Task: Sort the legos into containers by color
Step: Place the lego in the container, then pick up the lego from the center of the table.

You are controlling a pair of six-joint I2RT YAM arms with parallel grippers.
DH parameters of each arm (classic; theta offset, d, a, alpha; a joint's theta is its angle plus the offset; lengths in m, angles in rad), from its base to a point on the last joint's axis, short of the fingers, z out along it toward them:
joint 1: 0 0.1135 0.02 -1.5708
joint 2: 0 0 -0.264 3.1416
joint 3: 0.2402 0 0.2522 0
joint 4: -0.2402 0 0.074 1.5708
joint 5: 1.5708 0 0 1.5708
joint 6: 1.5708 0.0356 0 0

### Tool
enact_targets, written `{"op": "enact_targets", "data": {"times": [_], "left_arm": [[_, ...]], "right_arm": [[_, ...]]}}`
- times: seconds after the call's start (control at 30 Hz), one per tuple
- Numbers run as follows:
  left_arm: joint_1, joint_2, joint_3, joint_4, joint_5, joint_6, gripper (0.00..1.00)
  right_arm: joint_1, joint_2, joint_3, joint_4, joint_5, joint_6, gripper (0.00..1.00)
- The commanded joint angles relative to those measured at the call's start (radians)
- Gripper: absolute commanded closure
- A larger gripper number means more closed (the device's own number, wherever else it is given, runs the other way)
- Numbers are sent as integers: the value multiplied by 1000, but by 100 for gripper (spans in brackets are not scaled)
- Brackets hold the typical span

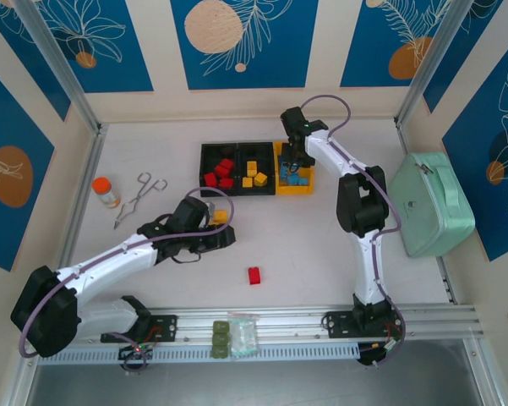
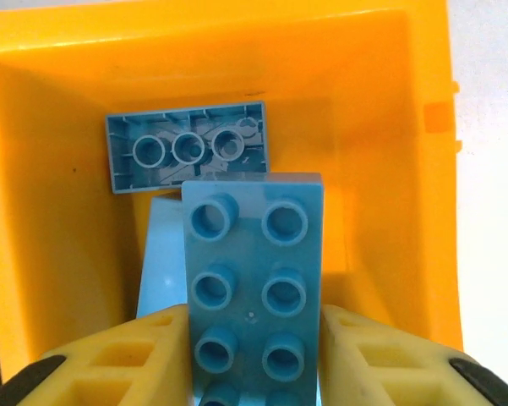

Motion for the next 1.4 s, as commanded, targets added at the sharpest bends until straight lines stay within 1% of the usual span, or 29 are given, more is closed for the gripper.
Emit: {"op": "enact_targets", "data": {"times": [0.0, 0.1, 0.13, 0.27, 0.37, 0.53, 0.7, 0.77, 0.83, 1.03, 1.13, 1.37], "left_arm": [[-11, -21, -8, -18, -20, -9, 34], [-11, -22, -10, -25, -29, -10, 34], [-10, -25, -9, -28, -34, -11, 34], [-10, -44, -3, -56, -76, -9, 34], [-9, -60, 5, -89, -119, -3, 34], [0, -54, 38, -146, -181, 25, 33], [10, 6, 98, -218, -253, 94, 32], [17, 34, 120, -233, -269, 123, 32], [27, 64, 140, -244, -285, 151, 32], [66, 158, 191, -245, -280, 214, 29], [75, 218, 228, -253, -293, 251, 27], [91, 367, 309, -264, -331, 309, 25]], "right_arm": [[-1, 16, 50, -46, 21, -11, 57], [13, 7, 61, -51, 41, -18, 49], [17, 2, 65, -52, 44, -21, 48], [31, -59, 48, -42, 46, -25, 48], [46, -151, -31, 4, 27, -29, 48], [77, -338, -216, 88, -36, -19, 48], [118, -533, -434, 170, -118, -11, 48], [131, -612, -525, 201, -167, -1, 47], [139, -695, -629, 236, -241, 13, 45], [174, -924, -895, 332, -432, 37, 39], [213, -1013, -990, 345, -464, 58, 38], [301, -1139, -1148, 365, -467, 143, 38]]}}
